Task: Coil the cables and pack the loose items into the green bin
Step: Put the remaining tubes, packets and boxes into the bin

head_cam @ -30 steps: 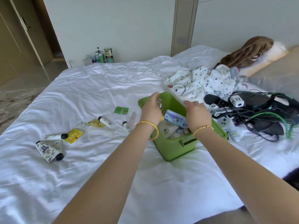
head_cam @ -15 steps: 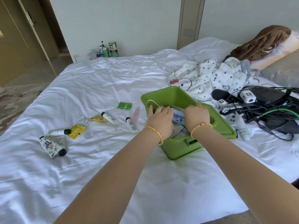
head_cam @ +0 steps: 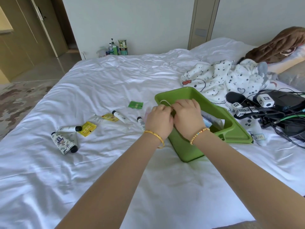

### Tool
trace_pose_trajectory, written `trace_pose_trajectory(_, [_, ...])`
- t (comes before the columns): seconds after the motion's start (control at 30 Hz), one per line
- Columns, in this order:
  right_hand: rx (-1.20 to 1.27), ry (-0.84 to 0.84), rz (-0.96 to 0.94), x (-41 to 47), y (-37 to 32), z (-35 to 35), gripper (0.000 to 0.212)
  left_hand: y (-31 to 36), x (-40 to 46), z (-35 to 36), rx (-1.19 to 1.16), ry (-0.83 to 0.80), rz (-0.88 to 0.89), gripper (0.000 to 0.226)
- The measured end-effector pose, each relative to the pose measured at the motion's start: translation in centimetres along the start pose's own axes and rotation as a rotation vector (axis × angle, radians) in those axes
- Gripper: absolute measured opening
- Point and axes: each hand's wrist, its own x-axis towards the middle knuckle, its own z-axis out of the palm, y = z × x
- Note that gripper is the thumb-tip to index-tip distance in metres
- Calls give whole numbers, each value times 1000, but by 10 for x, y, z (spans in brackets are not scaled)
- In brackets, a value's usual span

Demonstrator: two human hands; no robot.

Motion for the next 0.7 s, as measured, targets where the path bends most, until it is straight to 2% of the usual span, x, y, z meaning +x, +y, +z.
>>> trace_pose_trajectory(0.1, [128,102,-154,3,-37,7,34,-34,-10,-7,34,-34,-70,29])
trace_pose_trajectory(0.17, [202,69,-189,2,-55,23,37,-59,-18,-8,91,-75,-105,34])
trace_pose_trajectory(0.33, [278,-166,-14,0,-68,90,46,-120,-35,3,137,-184,-234,41])
trace_pose_trajectory(0.43, [244,-244,106,5,-62,127,60,-150,-41,19,186,-293,-287,47])
trace_pose_trajectory(0.5, [256,-303,196,11,-58,148,61,-164,-41,30,190,-365,-324,51])
trace_pose_trajectory(0.7, [188,-531,314,39,-60,191,62,-188,-27,60,286,-480,-245,55])
